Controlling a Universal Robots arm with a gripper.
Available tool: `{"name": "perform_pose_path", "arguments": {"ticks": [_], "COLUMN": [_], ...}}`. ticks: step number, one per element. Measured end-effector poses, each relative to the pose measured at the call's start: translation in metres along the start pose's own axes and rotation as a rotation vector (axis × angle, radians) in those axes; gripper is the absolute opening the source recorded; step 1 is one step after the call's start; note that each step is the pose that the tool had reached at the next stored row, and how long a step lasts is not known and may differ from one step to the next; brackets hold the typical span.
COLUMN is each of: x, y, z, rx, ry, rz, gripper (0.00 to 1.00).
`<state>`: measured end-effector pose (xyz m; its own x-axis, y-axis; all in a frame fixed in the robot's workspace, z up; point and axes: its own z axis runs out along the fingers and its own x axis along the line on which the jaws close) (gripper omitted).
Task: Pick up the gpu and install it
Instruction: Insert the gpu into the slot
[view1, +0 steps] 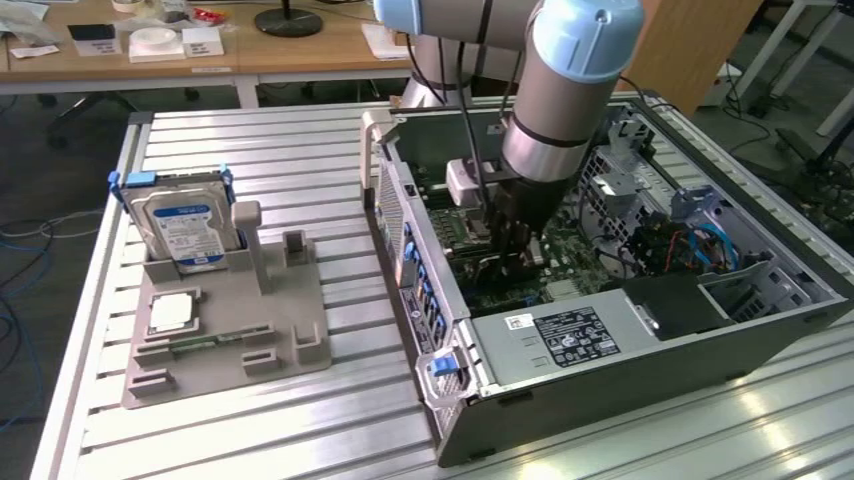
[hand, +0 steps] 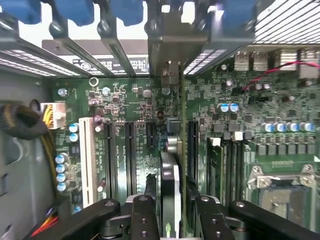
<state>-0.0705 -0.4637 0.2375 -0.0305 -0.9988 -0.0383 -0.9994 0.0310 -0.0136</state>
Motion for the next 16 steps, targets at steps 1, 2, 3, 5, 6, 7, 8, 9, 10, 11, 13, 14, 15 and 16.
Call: {"name": "perform_pose_path", "arguments": {"ticks": [1, 2, 3, 5, 6, 7, 8, 9, 10, 11, 13, 14, 15, 16], "x": [0.000, 0.000, -0.001, -0.001, -0.001, -0.001, -0.001, -0.001, -0.001, -0.002, -0.001, -0.002, -0.002, -0.001], "y": [0.0000, -0.0001, -0.0001, -0.0002, -0.0003, -0.0003, -0.0004, -0.0004, -0.0004, -0.0004, -0.0004, -0.0004, -0.0004, -0.0004], "z": [-0.0043, -0.0087, -0.0132, -0.0213, -0.0253, -0.0293, -0.0338, -0.0374, -0.0388, -0.0388, -0.0388, -0.0388, -0.0388, -0.0388], "rx": [0.0002, 0.0004, 0.0005, 0.0006, 0.0007, 0.0008, 0.0010, 0.0012, 0.0011, 0.0012, 0.0012, 0.0012, 0.0013, 0.0012], "ry": [0.0001, 0.0001, 0.0001, 0.0006, 0.0009, 0.0012, 0.0011, 0.0013, 0.0014, 0.0012, 0.0012, 0.0012, 0.0012, 0.0012], "rz": [0.000, 0.000, 0.000, 0.000, 0.000, 0.000, 0.000, 0.000, 0.000, 0.000, 0.000, 0.000, 0.000, 0.000], "gripper": [0.35, 0.35, 0.35, 0.35, 0.35, 0.35, 0.35, 0.35, 0.35, 0.35, 0.34, 0.27, 0.22, 0.22]}}
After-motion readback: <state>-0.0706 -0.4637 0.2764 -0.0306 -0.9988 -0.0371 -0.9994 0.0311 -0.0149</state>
